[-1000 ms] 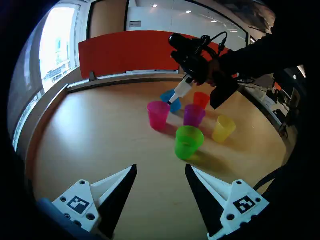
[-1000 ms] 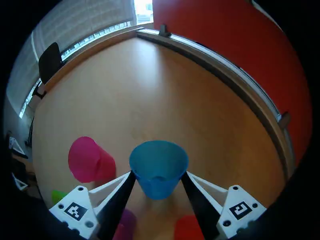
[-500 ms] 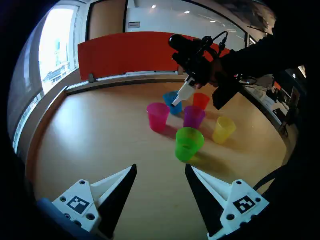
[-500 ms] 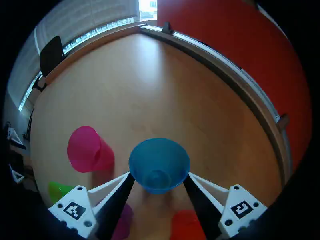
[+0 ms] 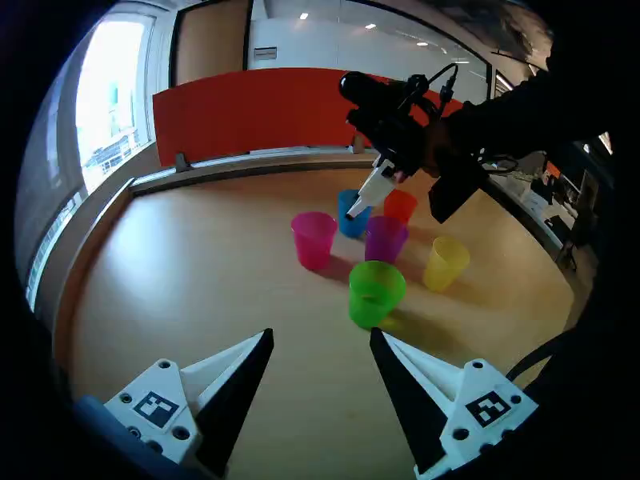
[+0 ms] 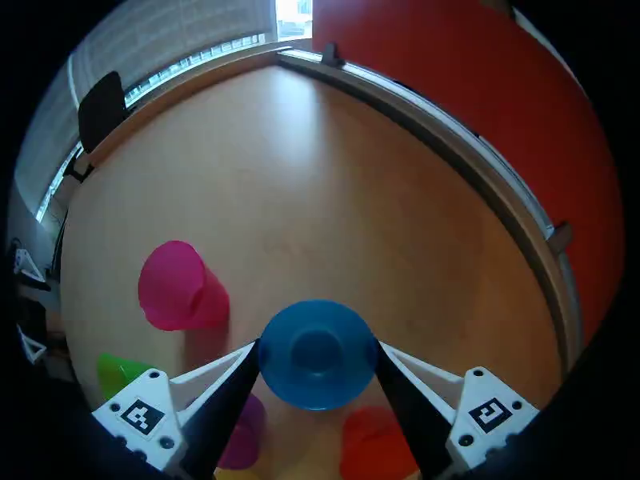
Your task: Pour water
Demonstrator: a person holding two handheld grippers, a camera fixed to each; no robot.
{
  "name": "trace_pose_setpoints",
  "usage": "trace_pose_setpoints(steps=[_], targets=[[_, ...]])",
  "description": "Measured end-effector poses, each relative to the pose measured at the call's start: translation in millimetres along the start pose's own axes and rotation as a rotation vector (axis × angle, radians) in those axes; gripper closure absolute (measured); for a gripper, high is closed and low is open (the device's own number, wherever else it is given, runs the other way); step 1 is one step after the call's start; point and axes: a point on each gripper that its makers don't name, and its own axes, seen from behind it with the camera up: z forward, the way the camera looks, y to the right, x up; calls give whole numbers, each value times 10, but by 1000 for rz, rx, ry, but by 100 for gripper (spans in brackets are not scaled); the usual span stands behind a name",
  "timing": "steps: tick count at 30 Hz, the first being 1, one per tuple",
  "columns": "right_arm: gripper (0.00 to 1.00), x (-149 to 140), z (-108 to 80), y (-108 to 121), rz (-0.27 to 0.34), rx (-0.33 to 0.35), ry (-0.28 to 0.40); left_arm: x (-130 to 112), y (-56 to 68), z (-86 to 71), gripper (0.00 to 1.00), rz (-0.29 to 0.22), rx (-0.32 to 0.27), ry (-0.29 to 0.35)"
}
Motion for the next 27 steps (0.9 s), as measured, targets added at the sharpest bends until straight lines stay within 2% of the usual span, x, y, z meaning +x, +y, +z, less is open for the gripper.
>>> trace_pose_setpoints(steps=[14, 27], targets=[[0, 76, -219, -16, 6, -3, 37, 82, 5, -51, 11, 11, 12, 22], [0, 217, -623, -94, 11, -4, 116, 195, 18, -129, 11, 19, 21, 54]])
